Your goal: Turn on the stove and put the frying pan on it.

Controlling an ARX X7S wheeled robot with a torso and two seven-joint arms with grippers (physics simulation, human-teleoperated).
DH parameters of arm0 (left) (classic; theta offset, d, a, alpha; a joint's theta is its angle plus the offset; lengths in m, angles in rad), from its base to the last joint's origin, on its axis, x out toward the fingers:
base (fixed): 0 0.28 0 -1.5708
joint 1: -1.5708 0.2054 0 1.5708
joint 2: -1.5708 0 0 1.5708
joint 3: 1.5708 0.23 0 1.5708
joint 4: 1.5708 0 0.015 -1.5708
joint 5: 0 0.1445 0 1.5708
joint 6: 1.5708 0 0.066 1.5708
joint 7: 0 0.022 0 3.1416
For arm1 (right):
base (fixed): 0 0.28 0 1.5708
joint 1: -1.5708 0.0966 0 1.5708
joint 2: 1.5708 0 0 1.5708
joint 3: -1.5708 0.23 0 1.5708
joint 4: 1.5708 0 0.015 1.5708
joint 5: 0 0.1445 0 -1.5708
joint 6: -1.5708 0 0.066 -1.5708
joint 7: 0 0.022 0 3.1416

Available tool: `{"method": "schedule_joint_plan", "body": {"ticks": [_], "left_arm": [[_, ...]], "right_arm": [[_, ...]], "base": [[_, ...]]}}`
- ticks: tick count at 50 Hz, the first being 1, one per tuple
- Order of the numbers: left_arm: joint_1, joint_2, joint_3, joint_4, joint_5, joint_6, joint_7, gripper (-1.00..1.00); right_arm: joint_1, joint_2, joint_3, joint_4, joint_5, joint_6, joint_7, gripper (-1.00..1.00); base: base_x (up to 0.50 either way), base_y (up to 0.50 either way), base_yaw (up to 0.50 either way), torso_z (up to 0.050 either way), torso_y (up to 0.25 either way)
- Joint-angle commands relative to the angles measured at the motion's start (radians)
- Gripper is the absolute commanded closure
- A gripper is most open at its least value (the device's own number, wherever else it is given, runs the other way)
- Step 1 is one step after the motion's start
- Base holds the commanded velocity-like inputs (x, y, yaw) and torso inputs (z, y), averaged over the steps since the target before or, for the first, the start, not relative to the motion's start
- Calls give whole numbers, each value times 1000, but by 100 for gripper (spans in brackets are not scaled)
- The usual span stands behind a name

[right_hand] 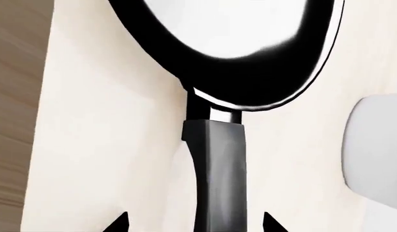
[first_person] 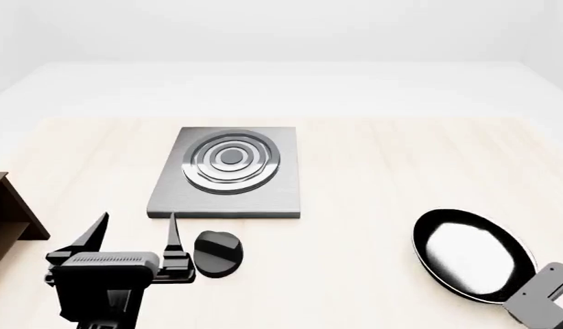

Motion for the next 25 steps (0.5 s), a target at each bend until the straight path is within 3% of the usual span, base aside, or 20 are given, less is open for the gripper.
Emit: {"method": "schedule_joint_plan", "body": {"ticks": [1, 17, 18, 25], "left_arm": [[-2, -3, 6, -7, 4, 1, -5, -100], [-3, -10, 12, -2, 10, -7, -14, -100], [-4, -11, 13, 0, 11, -9, -16, -100], [-1, -11, 18, -2, 13, -5, -18, -100]], "right_arm": [[-61, 27, 28, 68, 1, -79, 13, -100], [-94, -5, 47, 172, -30, -187, 32, -100], [-99, -9, 45, 178, -35, -198, 33, 100], [-94, -4, 49, 156, -29, -215, 18, 100]], "base": [[0, 0, 0, 0, 0], [2, -1, 0, -1, 0], [11, -3, 3, 0, 0], [0, 0, 0, 0, 0]]}}
